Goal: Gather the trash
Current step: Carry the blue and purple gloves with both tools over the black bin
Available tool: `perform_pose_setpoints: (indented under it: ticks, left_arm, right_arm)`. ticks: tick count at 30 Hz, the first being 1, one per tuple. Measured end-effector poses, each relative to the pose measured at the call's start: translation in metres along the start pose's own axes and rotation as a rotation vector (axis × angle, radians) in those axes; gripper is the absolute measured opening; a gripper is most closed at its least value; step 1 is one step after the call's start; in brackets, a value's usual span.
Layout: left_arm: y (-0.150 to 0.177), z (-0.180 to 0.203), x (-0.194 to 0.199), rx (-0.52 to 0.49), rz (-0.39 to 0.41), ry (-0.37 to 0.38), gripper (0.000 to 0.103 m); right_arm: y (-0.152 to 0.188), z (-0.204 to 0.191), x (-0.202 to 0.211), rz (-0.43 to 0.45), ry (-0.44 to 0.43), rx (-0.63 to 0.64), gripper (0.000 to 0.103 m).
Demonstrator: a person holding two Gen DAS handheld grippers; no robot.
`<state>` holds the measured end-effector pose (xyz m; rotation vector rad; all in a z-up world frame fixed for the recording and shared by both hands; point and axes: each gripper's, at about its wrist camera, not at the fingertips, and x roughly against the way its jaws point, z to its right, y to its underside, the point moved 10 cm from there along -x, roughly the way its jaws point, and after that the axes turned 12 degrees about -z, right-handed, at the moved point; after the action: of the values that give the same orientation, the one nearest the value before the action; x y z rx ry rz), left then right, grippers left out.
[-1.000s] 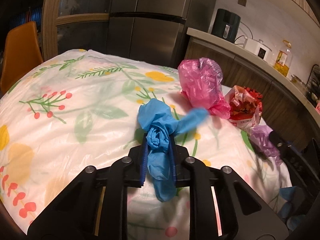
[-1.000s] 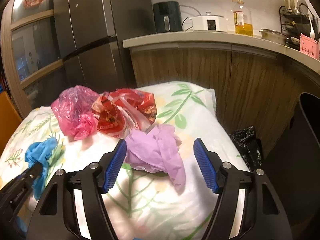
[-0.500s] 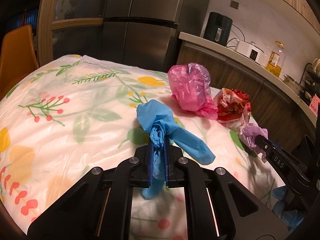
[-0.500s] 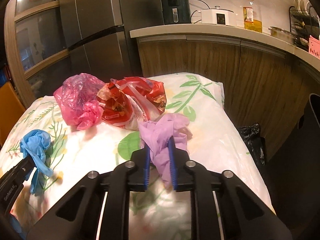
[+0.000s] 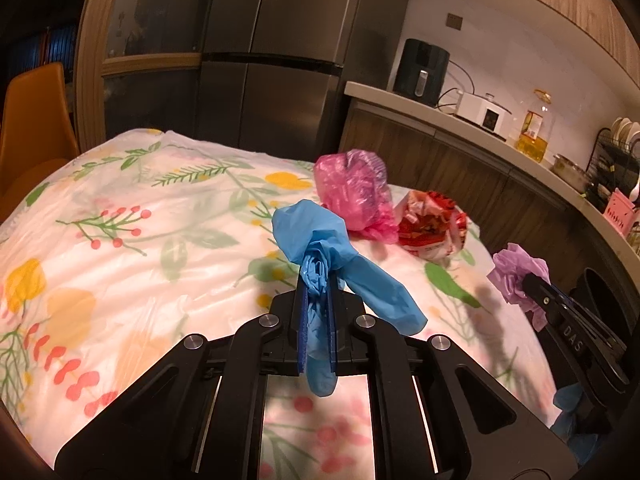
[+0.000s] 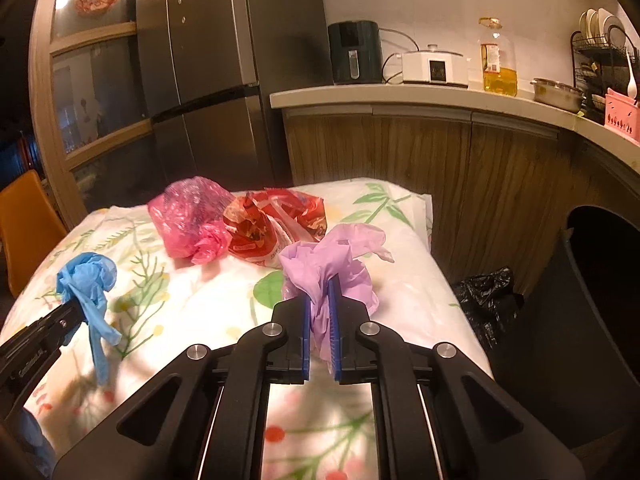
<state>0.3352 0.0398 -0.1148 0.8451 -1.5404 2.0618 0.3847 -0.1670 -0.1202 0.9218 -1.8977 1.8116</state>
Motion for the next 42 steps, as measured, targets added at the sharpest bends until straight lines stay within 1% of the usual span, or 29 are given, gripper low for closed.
perform_pose_setpoints:
  ticks: [10,20,27,31,42]
  left_arm:
    - [0.005,0.033,0.045,-0.050,0.052,0.046,0.007]
    - [0.011,0.077,0.080,-0.113,0.092,0.102,0.007]
    - [0.016,0.119,0.095,-0.177,0.104,0.155,0.007]
    - [0.017,0.151,0.100,-0.227,0.113,0.189,0.007]
    - [0.023,0.240,0.099,-0.349,0.117,0.275,0.007]
  right_arm:
    - [0.005,0.012,0.070,0.099,-0.030,-0.018,0.008]
    - [0.007,0.038,0.125,0.183,-0.014,-0.051,0.008]
    - [0.008,0.069,0.156,0.232,0.031,-0.083,0.008]
    - [0.006,0.091,0.169,0.257,0.066,-0.115,0.008]
    - [0.005,0.159,0.178,0.260,0.192,-0.200,0.008]
